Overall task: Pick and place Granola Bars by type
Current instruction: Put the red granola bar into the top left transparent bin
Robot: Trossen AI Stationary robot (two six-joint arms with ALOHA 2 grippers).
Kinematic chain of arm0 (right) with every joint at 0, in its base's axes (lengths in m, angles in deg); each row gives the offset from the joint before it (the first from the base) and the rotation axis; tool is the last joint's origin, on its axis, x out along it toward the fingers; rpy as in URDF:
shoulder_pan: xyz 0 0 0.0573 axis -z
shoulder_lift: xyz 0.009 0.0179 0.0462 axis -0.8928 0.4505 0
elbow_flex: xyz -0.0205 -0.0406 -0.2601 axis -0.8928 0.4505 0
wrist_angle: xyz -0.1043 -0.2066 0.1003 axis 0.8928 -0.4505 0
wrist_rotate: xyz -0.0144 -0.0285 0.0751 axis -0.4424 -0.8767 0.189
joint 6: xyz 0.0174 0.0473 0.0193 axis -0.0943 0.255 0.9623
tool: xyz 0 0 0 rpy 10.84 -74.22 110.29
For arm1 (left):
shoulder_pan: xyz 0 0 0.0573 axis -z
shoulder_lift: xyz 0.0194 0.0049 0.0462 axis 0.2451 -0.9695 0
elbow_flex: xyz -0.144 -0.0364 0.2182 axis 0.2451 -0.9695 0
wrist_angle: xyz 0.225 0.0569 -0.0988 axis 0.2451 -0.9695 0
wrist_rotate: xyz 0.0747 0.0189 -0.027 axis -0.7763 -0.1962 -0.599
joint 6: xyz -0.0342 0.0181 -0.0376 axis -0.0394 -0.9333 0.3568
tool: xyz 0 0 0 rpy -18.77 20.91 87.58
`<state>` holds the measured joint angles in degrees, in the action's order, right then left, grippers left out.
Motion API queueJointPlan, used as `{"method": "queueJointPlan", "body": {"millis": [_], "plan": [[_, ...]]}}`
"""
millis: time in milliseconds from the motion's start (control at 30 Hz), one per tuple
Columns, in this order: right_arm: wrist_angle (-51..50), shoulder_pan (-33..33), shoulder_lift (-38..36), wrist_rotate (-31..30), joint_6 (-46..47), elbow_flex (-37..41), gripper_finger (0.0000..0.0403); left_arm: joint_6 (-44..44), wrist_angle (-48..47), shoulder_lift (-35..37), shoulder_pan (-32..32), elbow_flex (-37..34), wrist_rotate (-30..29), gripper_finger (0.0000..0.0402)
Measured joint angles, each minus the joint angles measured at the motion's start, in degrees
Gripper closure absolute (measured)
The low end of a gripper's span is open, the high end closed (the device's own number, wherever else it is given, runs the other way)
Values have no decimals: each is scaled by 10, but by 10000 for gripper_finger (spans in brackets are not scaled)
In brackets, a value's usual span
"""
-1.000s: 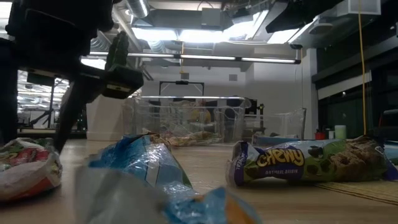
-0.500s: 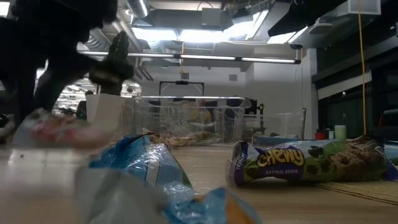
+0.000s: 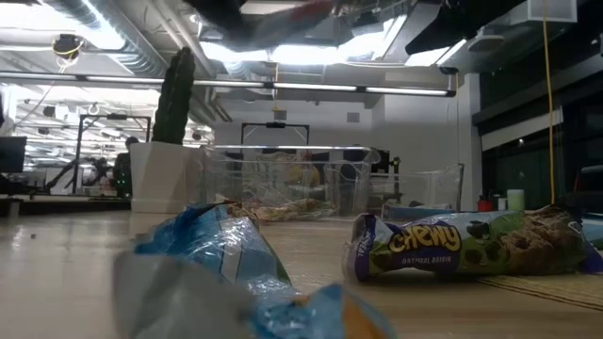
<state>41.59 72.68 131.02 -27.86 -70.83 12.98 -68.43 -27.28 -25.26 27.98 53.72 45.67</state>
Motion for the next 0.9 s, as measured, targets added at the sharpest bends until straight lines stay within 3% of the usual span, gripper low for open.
{"method": "queueJointPlan", "body": {"millis": [200, 333, 500, 700, 900], "plan": [[17, 0, 0, 0, 2, 0, 248, 25, 49, 8, -31, 17, -17, 399], [82, 0, 0, 0, 0, 0, 248, 56, 59, 12, -63, 32, -72, 399], [151, 0, -1, 0, -47, -11, 248, 37, 45, 32, -141, 58, -99, 399], [140, 12, -2, -1, -89, -60, 248, 22, 21, 49, -286, 77, -52, 399], [91, 17, -8, -1, -90, -82, 248, -33, 15, 46, -356, 77, 4, 399]]}}
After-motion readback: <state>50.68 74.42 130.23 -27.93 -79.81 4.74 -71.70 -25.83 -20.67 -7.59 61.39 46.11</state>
